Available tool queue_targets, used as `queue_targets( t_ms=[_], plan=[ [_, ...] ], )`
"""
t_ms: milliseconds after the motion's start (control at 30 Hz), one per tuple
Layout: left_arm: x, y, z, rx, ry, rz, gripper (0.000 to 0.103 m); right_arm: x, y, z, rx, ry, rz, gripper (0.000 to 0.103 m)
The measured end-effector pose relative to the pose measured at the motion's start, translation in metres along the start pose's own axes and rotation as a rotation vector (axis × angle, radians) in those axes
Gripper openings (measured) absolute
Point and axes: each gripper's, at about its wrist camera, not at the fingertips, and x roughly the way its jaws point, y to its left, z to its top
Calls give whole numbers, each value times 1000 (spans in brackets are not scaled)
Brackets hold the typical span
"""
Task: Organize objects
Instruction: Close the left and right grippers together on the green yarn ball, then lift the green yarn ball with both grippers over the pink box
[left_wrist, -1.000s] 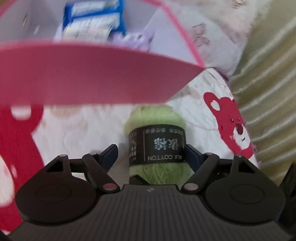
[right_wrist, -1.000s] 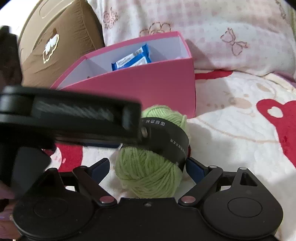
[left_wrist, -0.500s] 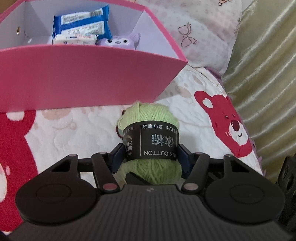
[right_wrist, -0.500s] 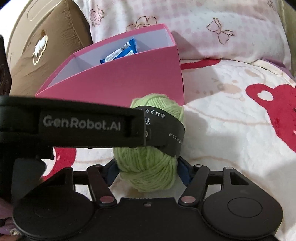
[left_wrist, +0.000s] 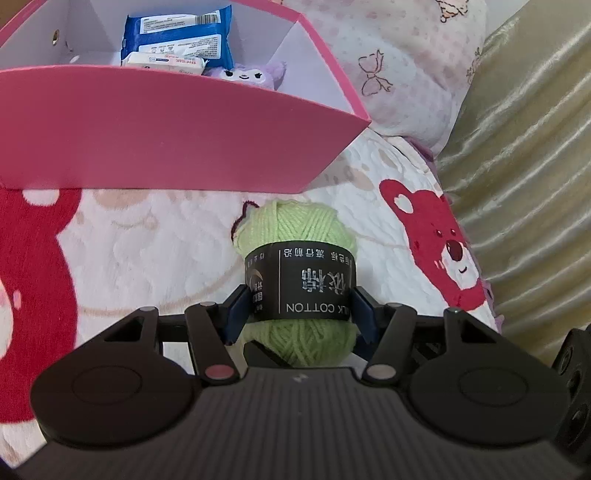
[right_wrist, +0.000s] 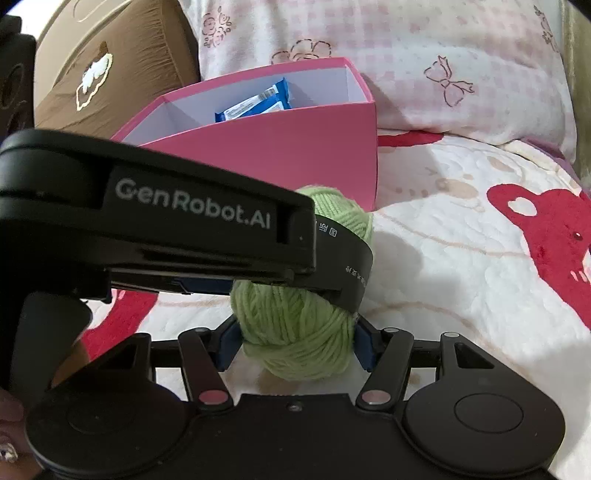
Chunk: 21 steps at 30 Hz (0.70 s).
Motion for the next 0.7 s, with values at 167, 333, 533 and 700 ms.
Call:
queue_targets(
  t_ms=[167, 333, 533, 700],
  plan=[
    [-8, -1, -3, -11, -1, -2, 58, -8, 10, -2, -56, 10, -8, 66],
    [-13, -4, -7, -5, 0, 16, 58, -10, 14, -3, -30, 8, 4, 66],
    [-25, 2, -4, -14, 11, 0, 58, -14, 24, -1, -73, 10, -11, 66],
    [-38, 9, -8, -19, 20, -8, 56, -22, 35, -3, -107, 19, -8, 65]
  ],
)
